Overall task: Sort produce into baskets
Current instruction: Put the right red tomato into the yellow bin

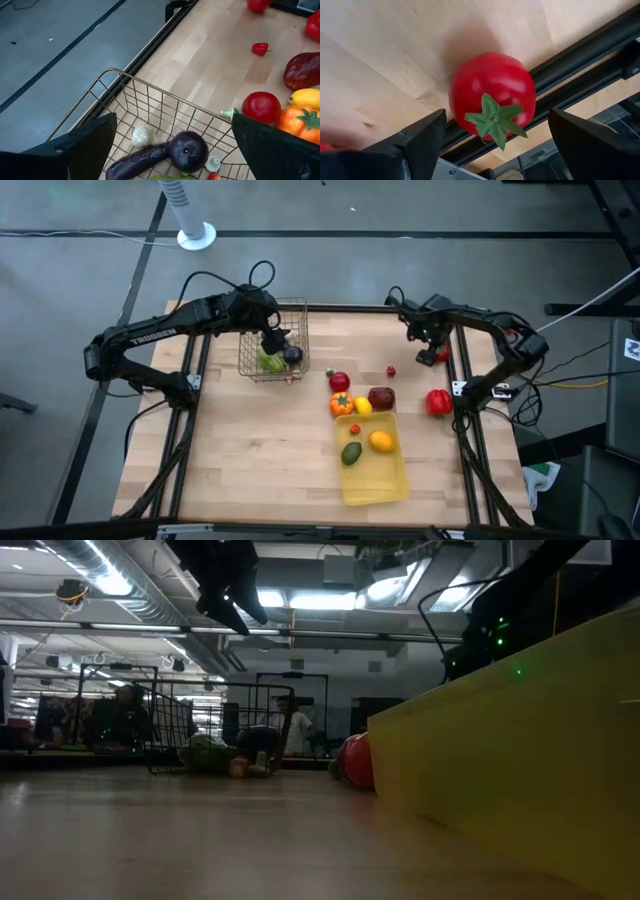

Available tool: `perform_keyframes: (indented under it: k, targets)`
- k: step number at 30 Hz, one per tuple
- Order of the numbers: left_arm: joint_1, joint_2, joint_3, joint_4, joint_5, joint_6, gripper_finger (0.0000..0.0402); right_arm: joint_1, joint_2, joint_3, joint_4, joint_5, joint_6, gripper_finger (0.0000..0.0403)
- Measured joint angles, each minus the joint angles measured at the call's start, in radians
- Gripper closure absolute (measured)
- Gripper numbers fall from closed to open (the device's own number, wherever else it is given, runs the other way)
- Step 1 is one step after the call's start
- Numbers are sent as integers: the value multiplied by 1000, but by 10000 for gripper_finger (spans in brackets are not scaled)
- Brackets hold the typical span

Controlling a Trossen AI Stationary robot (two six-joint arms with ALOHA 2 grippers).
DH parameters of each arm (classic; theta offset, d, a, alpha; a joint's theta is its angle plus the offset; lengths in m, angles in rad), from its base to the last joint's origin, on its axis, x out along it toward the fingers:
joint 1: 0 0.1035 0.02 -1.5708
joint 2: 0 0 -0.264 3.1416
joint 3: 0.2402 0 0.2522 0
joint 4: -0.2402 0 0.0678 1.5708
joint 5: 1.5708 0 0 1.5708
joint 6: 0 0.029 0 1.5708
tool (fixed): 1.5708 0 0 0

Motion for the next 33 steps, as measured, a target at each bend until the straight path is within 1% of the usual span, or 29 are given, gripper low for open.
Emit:
perform_keyframes:
  k: [9, 13, 22, 24, 30, 33]
  targets:
    - [0, 0, 0, 0, 0, -1, 9, 0, 72, 0, 9, 3, -25, 59]
    - [0, 0, 0, 0, 0, -3, 9, 0, 110, 0, 11, 41, -24, 59]
    - [0, 0, 0, -1, 0, -3, 9, 4, 184, 3, 7, 62, -22, 60]
    - [0, 0, 0, -1, 0, -3, 9, 4, 187, 3, 6, 65, -22, 68]
    - [0, 0, 0, -1, 0, -3, 9, 4, 187, 2, 2, 70, -16, 112]
    - [0, 0, 0, -1, 0, -3, 9, 4, 188, 2, 0, 66, -14, 119]
